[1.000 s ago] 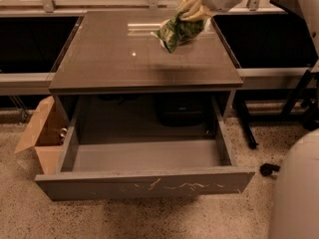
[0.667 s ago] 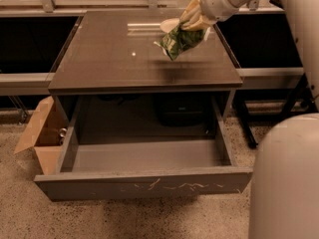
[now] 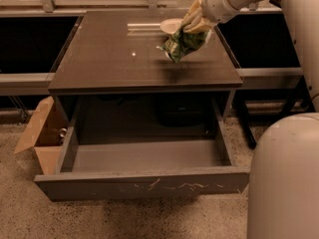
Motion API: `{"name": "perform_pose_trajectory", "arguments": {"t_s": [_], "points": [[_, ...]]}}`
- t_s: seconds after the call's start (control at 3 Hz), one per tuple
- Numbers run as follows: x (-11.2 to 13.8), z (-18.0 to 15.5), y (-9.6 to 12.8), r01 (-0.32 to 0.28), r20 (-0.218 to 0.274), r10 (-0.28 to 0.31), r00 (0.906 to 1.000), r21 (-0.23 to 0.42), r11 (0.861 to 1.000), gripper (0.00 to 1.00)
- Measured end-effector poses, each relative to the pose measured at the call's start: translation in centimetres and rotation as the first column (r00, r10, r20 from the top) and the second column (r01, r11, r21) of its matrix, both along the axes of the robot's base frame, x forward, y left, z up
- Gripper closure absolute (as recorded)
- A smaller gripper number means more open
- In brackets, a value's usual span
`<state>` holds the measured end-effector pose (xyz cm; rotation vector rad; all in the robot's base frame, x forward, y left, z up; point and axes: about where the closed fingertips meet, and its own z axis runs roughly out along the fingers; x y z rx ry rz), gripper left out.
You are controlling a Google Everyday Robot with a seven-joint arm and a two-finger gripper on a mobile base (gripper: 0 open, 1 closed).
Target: Pick green jalapeno chip bag from top drawer and place on counter
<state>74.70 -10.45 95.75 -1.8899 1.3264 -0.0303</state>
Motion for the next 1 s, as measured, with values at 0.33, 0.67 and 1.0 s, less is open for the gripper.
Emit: {"name": "perform_pose_trajectory", "arguments": {"t_s": [0.33,0.67,1.0], "points": [[0.0,-0.01,0.01,0.0,0.0,0.0,1.0,0.0,1.0,0.11],[0.0,-0.01,0.01,0.0,0.0,0.0,1.0,0.0,1.0,0.0],[-0.55,0.5,-0.22,-0.017,0.007,0.017,0.9998,0.018,1.0,0.0]]}}
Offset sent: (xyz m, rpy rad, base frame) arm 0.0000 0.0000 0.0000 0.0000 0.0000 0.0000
